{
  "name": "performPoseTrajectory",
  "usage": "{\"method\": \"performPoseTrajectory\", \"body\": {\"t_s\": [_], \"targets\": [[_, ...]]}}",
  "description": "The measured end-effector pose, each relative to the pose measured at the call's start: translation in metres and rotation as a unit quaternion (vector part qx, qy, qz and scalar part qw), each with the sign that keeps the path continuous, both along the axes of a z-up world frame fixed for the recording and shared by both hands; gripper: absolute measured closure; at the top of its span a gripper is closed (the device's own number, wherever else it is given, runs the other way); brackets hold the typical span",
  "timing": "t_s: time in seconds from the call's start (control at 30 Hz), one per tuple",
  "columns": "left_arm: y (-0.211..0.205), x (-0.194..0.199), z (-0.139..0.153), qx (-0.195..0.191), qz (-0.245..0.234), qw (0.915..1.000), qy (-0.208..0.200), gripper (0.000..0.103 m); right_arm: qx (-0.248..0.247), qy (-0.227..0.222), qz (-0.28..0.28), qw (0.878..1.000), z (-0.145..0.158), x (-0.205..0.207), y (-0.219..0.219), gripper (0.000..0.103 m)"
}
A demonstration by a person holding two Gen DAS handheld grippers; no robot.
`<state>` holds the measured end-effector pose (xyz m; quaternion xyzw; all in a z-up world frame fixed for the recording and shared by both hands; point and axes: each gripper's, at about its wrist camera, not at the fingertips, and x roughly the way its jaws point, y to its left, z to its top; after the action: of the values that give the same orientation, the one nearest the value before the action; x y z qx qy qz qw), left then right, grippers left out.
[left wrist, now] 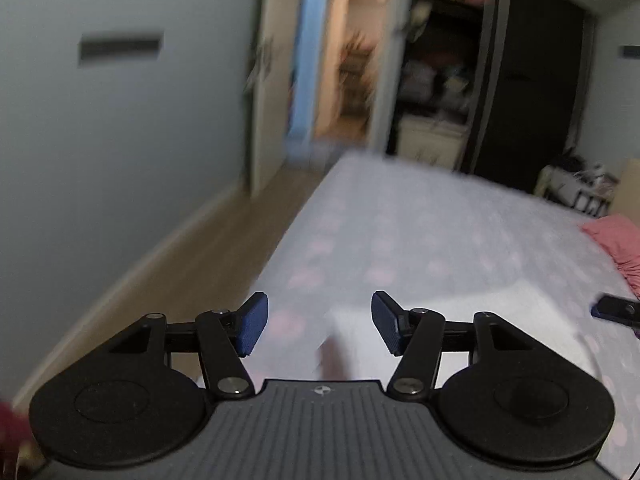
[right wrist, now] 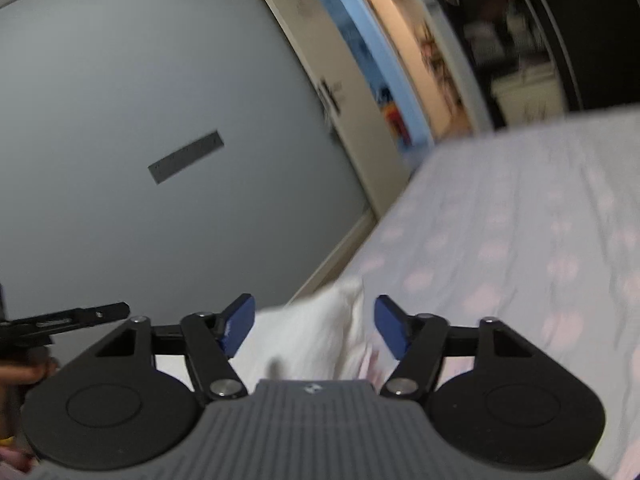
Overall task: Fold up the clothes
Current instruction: 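Carry the white bundle with both tools toward the folded cloth stack, then lower the bundle onto the stack and open both tools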
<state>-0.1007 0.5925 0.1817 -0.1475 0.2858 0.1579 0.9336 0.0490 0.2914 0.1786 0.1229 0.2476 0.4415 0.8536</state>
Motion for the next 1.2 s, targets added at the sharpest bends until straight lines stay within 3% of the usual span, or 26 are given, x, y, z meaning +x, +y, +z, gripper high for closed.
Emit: {"method": "performPoseTrajectory", "body": {"t_s": [0.07, 0.1, 0.27, 0.4, 0.5, 0.67, 0.87, 0.97, 1.13, 1.2], "targets": [[-0.016, 0.004, -0.001, 0.019, -0.002, 0.9996, -0.021, 0.047, -0.017, -0.041, -0.010, 0.999, 0.002, -0.009, 0.020, 0.066], [-0.023, 0.006, -0.002, 0.029, -0.003, 0.9991, -0.031, 0.047, -0.028, -0.063, -0.016, 0.998, 0.003, -0.016, 0.031, 0.068], [-0.062, 0.016, -0.004, 0.077, -0.007, 0.9936, -0.082, 0.047, -0.086, -0.139, -0.038, 0.986, -0.015, -0.039, 0.086, 0.068], [-0.071, 0.022, -0.029, 0.107, 0.007, 0.9937, -0.033, 0.047, -0.128, -0.147, -0.053, 0.979, -0.043, -0.042, 0.094, 0.068], [-0.071, 0.014, -0.051, 0.109, 0.005, 0.9938, -0.017, 0.047, -0.110, -0.150, -0.067, 0.980, -0.065, -0.047, 0.070, 0.067], [-0.067, -0.002, -0.064, 0.097, 0.001, 0.9943, -0.042, 0.043, -0.073, -0.186, -0.056, 0.978, -0.097, -0.060, 0.040, 0.065], [-0.074, -0.021, -0.060, 0.115, 0.005, 0.9904, -0.076, 0.041, -0.009, -0.213, -0.074, 0.974, -0.091, -0.084, 0.013, 0.057], [-0.078, -0.030, -0.058, 0.124, 0.007, 0.9879, -0.093, 0.041, -0.029, -0.206, -0.063, 0.976, -0.097, -0.093, 0.014, 0.055], [-0.093, -0.026, -0.087, 0.141, -0.019, 0.9891, -0.039, 0.040, -0.069, -0.195, -0.052, 0.977, -0.110, -0.097, 0.016, 0.055], [-0.087, -0.029, -0.088, 0.110, -0.010, 0.9928, -0.046, 0.040, -0.075, -0.201, -0.048, 0.975, -0.108, -0.101, 0.014, 0.055]]}}
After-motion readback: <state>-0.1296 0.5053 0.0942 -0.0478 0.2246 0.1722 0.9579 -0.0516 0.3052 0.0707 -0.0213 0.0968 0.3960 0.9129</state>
